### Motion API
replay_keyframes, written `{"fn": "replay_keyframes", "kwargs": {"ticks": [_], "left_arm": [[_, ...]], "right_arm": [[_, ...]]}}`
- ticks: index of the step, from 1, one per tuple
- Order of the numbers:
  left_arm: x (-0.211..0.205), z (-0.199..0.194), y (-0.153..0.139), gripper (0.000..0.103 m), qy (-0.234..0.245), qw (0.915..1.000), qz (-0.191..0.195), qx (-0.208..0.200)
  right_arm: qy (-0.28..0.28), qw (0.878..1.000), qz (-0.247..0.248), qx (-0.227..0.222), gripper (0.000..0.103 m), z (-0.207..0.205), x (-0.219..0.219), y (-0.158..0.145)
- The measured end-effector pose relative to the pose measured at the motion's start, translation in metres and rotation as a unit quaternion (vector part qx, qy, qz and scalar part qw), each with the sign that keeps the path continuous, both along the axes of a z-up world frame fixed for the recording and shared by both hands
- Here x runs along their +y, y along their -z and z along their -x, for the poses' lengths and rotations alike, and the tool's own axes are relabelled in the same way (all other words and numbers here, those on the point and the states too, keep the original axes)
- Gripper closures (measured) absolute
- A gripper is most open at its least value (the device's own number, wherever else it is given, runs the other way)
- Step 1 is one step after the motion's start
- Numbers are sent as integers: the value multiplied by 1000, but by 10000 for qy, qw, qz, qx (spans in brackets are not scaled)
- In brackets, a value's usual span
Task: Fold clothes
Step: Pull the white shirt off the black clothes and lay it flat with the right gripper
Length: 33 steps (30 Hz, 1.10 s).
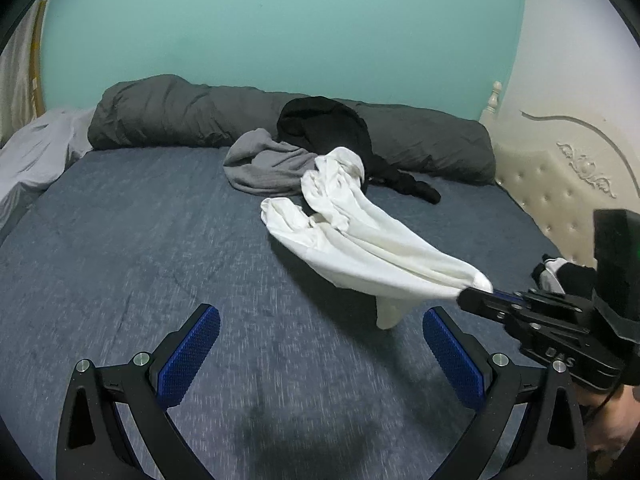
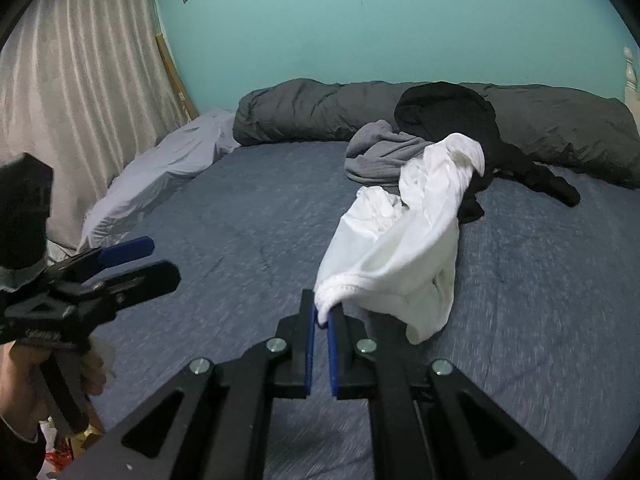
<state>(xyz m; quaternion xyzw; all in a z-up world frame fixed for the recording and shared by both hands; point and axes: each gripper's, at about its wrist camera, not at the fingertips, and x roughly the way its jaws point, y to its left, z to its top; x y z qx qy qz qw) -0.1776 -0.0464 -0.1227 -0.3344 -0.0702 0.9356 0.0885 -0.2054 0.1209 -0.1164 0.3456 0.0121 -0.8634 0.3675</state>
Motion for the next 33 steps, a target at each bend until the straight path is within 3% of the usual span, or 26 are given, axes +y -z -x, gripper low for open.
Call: {"fn": "replay_keyframes", "kwargs": {"ticks": [18,33], "left_arm": [[10,-80,15,0,125,9997,-6,-193],[19,-117,37,0,185,9991,-118,-372]], "right_arm": [[-166,9998,75,-20,98,-125,59,-15],[-201,9997,-98,-138,98,-167,77,-8]]}}
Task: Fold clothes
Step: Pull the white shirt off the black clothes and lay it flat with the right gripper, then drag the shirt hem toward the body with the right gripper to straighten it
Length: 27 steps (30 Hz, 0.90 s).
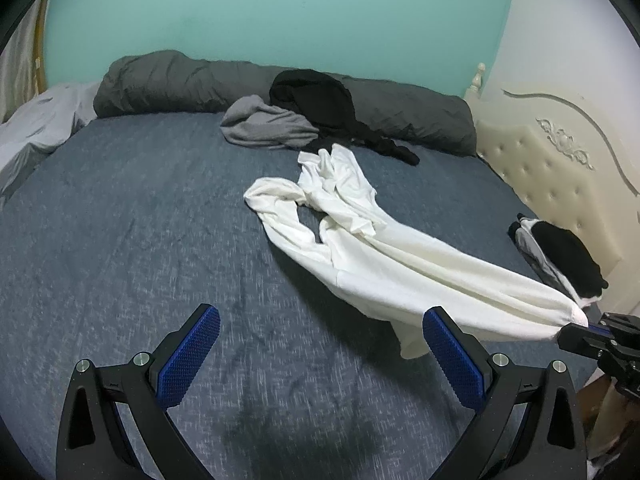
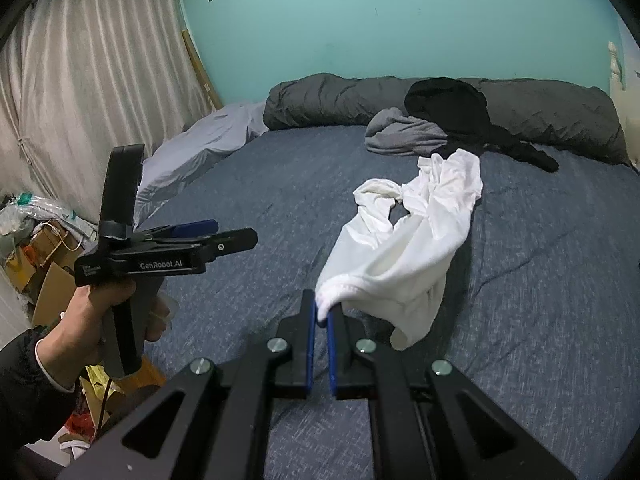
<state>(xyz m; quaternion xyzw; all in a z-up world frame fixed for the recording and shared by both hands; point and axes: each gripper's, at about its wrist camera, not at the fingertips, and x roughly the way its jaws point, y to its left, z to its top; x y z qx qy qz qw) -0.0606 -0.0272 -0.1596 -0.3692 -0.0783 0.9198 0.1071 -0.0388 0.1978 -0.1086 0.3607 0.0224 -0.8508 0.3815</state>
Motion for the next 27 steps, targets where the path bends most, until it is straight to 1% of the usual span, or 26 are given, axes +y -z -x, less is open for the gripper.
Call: {"fn": "replay_keyframes", "kwargs": {"ticks": [3,8,10,16,18,24,27], "left_arm": [[2,-1,9,0,14,10000,13,-64],[6,-1,27,0,13,9998,66,-177],[8,0,34,0,29,9996,119,-236],[17,6,55,0,134,9986,329,-389],[19,11,63,0,189,9985,316,-401],[22,30,90,0,350,9977,278,-519],[21,42,105,0,342,9975,172,-590]], "right_arm": [[-40,9999,-88,-85,98,0,1,9],[52,9990,-215,-401,98,18,8,38],[97,9980,-281,-557,98,28,9,51],[111,9960,-374,-809,98,45,10,82],[95,9953,-466,-849,98,53,8,92],[94,9937,-499,-999,98,71,4,110],[108,9932,-528,-1030,98,79,1,117]]}}
